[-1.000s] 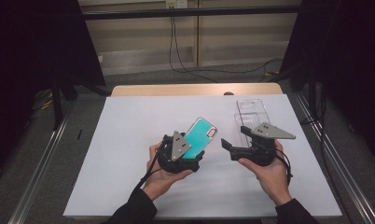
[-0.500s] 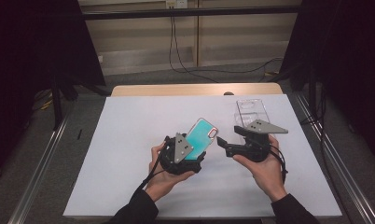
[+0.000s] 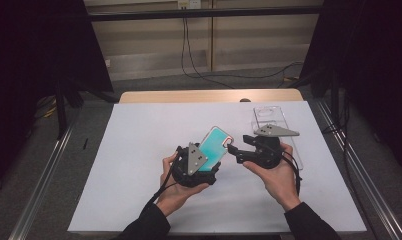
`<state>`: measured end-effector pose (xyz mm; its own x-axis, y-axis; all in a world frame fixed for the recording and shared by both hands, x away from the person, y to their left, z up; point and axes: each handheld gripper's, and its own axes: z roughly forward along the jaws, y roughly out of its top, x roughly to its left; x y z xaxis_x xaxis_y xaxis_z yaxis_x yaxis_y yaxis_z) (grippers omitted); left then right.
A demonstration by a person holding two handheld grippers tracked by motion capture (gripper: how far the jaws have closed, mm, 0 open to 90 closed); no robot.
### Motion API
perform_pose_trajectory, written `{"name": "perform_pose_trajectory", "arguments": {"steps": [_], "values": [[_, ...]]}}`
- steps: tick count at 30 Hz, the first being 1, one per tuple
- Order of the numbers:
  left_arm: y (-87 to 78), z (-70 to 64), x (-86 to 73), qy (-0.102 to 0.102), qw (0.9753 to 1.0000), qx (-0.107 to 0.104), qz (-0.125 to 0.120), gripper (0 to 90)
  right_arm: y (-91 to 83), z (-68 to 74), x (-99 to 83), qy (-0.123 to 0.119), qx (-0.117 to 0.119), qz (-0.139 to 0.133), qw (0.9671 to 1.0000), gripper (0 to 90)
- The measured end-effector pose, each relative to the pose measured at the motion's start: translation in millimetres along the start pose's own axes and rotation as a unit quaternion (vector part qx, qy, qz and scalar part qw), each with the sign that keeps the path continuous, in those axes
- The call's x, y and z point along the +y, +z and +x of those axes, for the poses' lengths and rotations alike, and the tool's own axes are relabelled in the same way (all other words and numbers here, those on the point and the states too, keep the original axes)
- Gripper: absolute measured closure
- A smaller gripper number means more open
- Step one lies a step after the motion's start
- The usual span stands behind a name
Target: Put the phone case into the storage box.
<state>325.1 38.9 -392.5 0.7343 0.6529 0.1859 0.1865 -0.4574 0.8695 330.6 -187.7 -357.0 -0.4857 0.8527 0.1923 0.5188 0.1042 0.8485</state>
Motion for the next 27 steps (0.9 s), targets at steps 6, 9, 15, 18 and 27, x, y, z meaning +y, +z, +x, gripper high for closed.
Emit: {"name": "perform_pose_trajectory", "arguments": {"steps": [6, 9, 15, 18, 27], "values": [[0.7, -1.9, -0.2, 0.002, 1.0, 0.004, -0.001, 17.0, 5.4, 0.4, 3.2, 0.014, -0.006, 0.013, 0.9998, 39.9], [0.5, -1.8, -0.1, 0.003, 1.0, 0.005, -0.001, 17.0, 7.2, 0.4, 4.5, 0.021, -0.006, 0.017, 0.9996, 43.6], [0.8, -2.4, -0.2, 0.005, 1.0, 0.007, -0.001, 17.0, 9.8, 0.6, 7.4, 0.041, -0.005, 0.032, 0.9986, 48.4], [0.8, -2.9, -0.2, 0.008, 0.9999, 0.008, 0.001, 17.0, 12.1, 1.8, 10.2, 0.052, -0.011, 0.045, 0.9976, 51.9], [1.5, -3.6, -0.7, 0.013, 0.9999, 0.011, 0.003, 17.0, 18.0, 4.9, 13.0, 0.06, -0.022, 0.062, 0.996, 57.1]]}}
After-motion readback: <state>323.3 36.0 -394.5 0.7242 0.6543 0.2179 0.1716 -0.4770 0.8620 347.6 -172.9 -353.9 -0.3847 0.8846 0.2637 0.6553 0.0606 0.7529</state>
